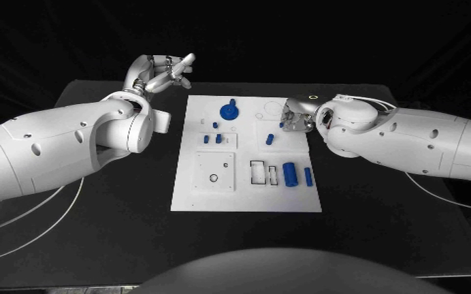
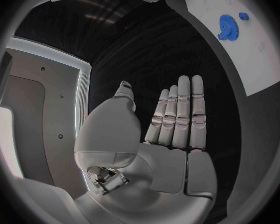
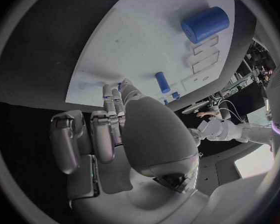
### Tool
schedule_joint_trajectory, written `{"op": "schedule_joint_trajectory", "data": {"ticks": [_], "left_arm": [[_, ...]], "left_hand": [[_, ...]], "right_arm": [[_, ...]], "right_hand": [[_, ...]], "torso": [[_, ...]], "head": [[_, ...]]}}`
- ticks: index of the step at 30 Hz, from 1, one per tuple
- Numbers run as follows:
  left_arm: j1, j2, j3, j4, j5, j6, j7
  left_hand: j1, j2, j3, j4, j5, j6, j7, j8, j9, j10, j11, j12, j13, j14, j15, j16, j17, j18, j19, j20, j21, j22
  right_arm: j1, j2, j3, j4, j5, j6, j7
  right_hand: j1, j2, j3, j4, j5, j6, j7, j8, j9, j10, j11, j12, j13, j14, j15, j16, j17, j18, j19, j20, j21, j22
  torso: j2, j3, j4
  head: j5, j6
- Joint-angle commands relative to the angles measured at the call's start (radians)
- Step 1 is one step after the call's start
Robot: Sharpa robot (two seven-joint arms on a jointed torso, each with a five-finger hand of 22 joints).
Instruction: Assemble the parts on the task board
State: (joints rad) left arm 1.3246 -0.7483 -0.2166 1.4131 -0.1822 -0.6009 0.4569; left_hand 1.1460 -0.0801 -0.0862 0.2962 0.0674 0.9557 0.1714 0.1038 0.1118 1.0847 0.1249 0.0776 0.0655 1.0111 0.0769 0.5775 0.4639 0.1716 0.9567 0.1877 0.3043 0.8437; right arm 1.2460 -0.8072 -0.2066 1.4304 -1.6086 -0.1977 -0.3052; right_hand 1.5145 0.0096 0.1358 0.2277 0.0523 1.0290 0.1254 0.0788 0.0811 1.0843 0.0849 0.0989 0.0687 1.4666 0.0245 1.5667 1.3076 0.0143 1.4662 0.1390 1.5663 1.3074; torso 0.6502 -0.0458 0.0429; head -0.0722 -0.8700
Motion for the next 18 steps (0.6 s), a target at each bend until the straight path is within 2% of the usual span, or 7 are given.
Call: {"op": "schedule_joint_trajectory", "data": {"ticks": [1,7,11,18], "left_arm": [[0.0,0.003,0.001,-0.001,0.007,0.004,0.012],[0.0,0.004,0.001,-0.005,0.007,0.007,0.006],[0.0,0.006,0.001,-0.007,0.007,0.008,0.004],[0.0,0.01,0.0,-0.012,0.007,0.011,0.0]], "left_hand": [[-0.001,0.013,0.007,-0.001,0.001,-0.004,0.006,-0.005,0.001,-0.001,0.003,0.003,-0.001,0.006,0.001,-0.003,-0.001,0.012,0.008,0.002,-0.003,-0.001],[0.001,0.017,0.008,-0.001,0.003,-0.004,0.006,-0.005,0.001,-0.002,0.003,0.003,-0.001,0.007,0.001,-0.004,-0.003,0.012,0.01,0.002,-0.006,-0.003],[0.001,0.017,0.008,-0.001,0.003,-0.004,0.006,-0.005,0.001,-0.002,0.003,0.003,-0.001,0.007,0.001,-0.004,-0.003,0.012,0.01,0.002,-0.006,-0.003],[0.003,0.021,0.008,-0.001,0.005,-0.004,0.006,-0.005,0.001,-0.002,0.003,0.003,-0.001,0.007,0.001,-0.004,-0.005,0.012,0.011,0.002,-0.008,-0.006]], "right_arm": [[-0.001,0.002,0.0,-0.002,-0.007,0.019,-0.01],[-0.002,0.005,0.0,-0.003,0.0,0.018,-0.008],[-0.002,0.009,0.0,-0.004,0.002,0.021,-0.008],[-0.002,0.013,0.0,-0.007,0.008,0.028,-0.011]], "right_hand": [[-0.003,0.011,0.007,0.002,-0.002,0.008,-0.001,0.003,0.001,0.008,0.0,-0.003,-0.002,0.104,-0.007,0.004,0.263,-0.014,0.105,-0.007,0.004,0.263],[-0.004,0.009,0.006,0.003,-0.002,0.01,-0.001,0.001,0.0,0.011,-0.001,-0.005,-0.004,0.104,-0.01,0.004,0.263,-0.014,0.105,-0.01,0.004,0.263],[-0.005,0.008,0.006,0.003,-0.002,0.009,-0.001,0.0,0.0,0.012,-0.001,-0.006,-0.005,0.104,-0.011,0.004,0.263,-0.014,0.105,-0.011,0.004,0.263],[-0.006,0.005,0.005,0.004,-0.002,0.004,0.001,-0.004,-0.002,0.012,0.0,-0.009,-0.006,0.104,-0.011,0.004,0.263,-0.014,0.105,-0.013,0.004,0.263]], "torso": [[0.0,0.0002,-0.0005],[0.0,-0.0001,-0.0002],[0.0,0.0,-0.0002],[0.001,0.0005,0.0005]], "head": [[0.002,0.0],[0.005,0.003],[0.001,0.004],[0.005,0.003]]}}
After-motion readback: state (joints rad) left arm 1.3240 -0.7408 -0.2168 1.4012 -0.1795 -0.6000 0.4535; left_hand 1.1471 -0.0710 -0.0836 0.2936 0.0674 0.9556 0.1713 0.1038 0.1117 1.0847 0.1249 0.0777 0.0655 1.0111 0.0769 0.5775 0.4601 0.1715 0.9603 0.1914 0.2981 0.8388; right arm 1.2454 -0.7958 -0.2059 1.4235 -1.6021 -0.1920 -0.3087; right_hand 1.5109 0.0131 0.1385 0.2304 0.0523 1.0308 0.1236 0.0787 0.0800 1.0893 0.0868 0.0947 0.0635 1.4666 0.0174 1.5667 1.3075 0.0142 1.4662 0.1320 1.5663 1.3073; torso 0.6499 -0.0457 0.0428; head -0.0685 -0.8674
